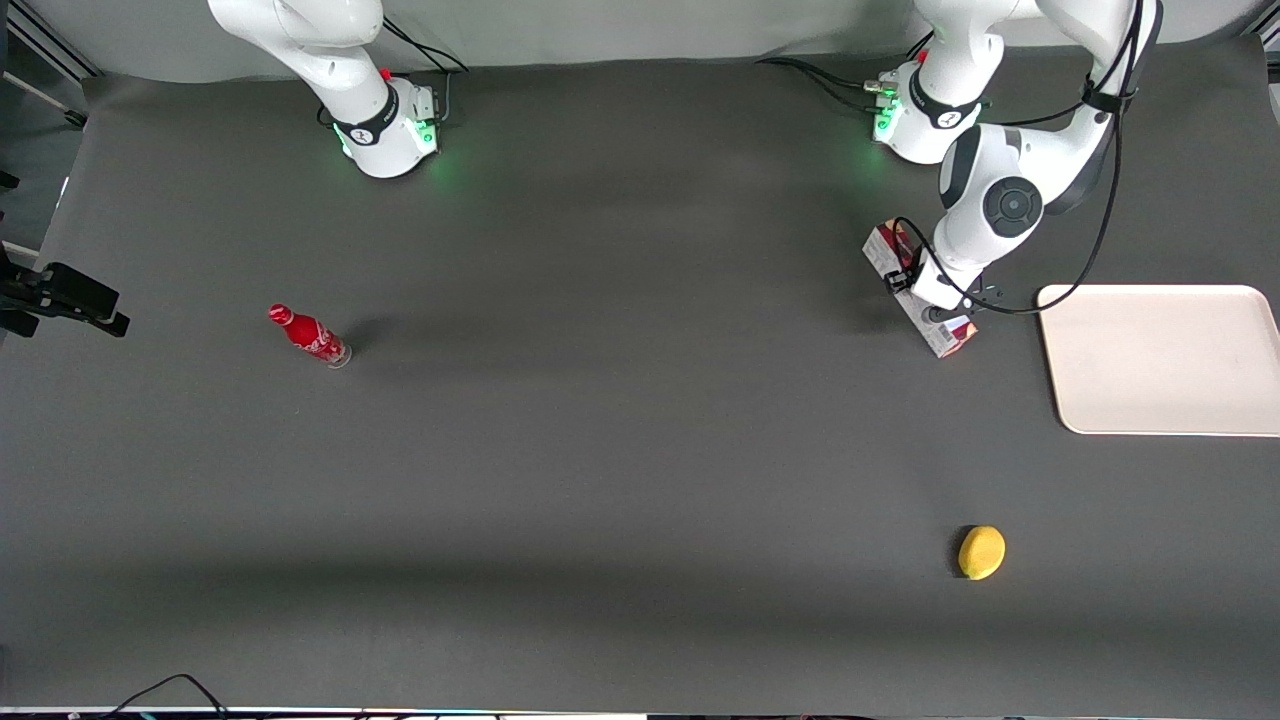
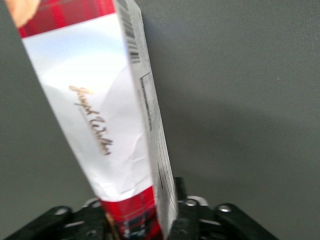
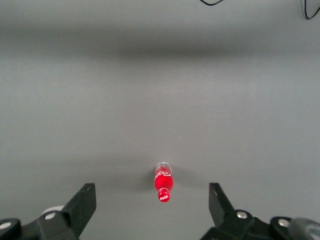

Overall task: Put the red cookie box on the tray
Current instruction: 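Lift the cookie box and carry it toward the white tray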

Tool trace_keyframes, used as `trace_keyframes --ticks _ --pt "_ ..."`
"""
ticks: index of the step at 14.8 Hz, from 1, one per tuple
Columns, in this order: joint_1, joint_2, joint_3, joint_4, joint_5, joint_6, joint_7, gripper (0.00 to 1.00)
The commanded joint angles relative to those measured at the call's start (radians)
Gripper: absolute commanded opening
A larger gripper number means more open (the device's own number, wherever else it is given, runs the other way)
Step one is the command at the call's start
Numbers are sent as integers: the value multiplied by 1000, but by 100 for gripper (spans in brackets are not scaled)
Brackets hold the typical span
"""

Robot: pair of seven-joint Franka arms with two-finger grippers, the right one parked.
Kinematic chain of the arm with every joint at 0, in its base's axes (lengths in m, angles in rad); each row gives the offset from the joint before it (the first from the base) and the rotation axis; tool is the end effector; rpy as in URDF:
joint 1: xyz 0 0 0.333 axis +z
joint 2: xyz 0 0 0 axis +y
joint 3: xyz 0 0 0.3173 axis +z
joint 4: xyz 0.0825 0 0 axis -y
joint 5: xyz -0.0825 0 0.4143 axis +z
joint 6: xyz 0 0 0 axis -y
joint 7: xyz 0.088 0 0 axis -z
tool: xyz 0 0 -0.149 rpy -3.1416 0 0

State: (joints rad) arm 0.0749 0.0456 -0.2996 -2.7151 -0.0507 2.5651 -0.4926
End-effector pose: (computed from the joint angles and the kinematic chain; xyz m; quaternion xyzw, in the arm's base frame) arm 0.3749 -0.0888 0.1298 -0.9830 -0.1547 0.0971 0.0167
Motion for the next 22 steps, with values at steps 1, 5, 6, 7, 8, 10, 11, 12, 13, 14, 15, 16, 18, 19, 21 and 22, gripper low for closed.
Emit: trace_keyframes --ticks 1,5,6,7,8,10,11,12,13,14,15,16,18,19,21,22 --pt "-10 -30 0 -11 18 -5 -37 0" --pt "-7 -91 4 119 20 -249 -29 0" --pt "-6 -104 5 194 20 -367 -27 0" --pt "-4 -115 13 272 20 -473 -26 0" --pt "-4 -121 26 361 20 -585 -26 0" --pt "-3 -119 53 530 46 -783 -20 0" --pt "-3 -116 86 614 75 -869 -11 0" --pt "-4 -112 118 688 95 -947 24 0" --pt "-3 -110 144 753 100 -1007 90 0" --pt "-4 -107 201 812 101 -1063 168 0" --pt "-4 -101 258 868 113 -1100 248 0" --pt "-4 -89 308 914 144 -1120 338 0" --pt "-4 -31 425 988 213 -1114 530 0" --pt "-4 17 483 1035 232 -1103 636 0" --pt "-3 142 597 1150 253 -1076 855 0" --pt "-3 198 656 1181 252 -1030 943 0"
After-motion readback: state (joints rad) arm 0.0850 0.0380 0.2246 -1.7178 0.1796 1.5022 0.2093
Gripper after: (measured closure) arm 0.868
